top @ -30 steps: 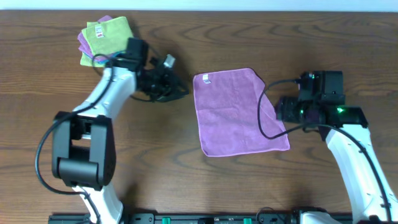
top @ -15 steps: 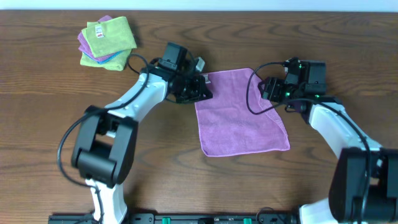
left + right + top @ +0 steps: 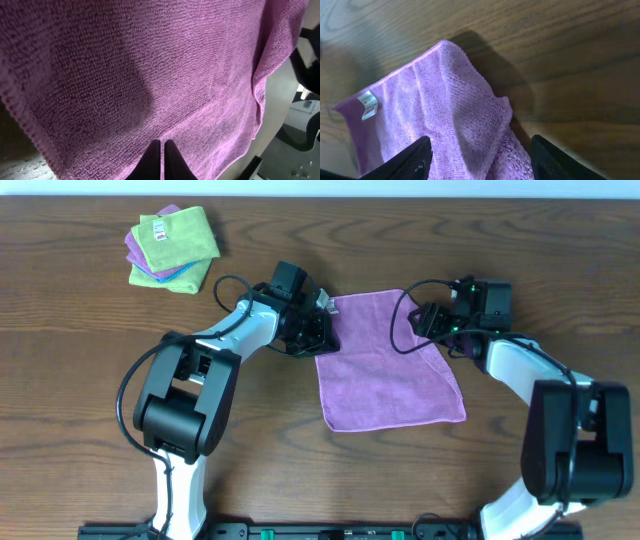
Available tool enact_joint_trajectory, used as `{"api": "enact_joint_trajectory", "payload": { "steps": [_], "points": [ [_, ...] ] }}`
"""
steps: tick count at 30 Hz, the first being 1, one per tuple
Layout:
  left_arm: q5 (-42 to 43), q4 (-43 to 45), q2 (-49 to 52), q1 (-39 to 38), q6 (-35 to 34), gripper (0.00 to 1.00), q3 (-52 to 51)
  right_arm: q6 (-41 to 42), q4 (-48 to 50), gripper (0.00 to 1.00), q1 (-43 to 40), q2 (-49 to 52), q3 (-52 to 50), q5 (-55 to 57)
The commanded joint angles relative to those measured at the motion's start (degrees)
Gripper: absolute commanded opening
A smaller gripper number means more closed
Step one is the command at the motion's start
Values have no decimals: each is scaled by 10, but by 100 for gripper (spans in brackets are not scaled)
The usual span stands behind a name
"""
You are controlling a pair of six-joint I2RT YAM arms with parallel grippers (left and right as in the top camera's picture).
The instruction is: Fold the cloth
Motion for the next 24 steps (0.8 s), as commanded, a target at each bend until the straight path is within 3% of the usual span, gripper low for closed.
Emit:
{"api": "enact_joint_trajectory", "payload": {
  "steps": [1, 16, 18, 21, 24],
  "points": [
    [-7, 0, 0, -2, -9, 6, 1, 25, 19, 61, 8, 15, -4, -13],
    [-6, 0, 0, -2, -18, 6, 1, 70, 79, 54, 9, 52, -4, -28],
    [-7, 0, 0, -2, -20, 6, 1, 71, 83, 49, 9, 52, -4, -28],
    [-7, 0, 0, -2, -20, 6, 1, 76, 95, 30, 10, 52, -4, -28],
    [-7, 0, 0, -2, -20, 6, 1, 82, 115, 25, 15, 55, -4, -28]
  ]
}}
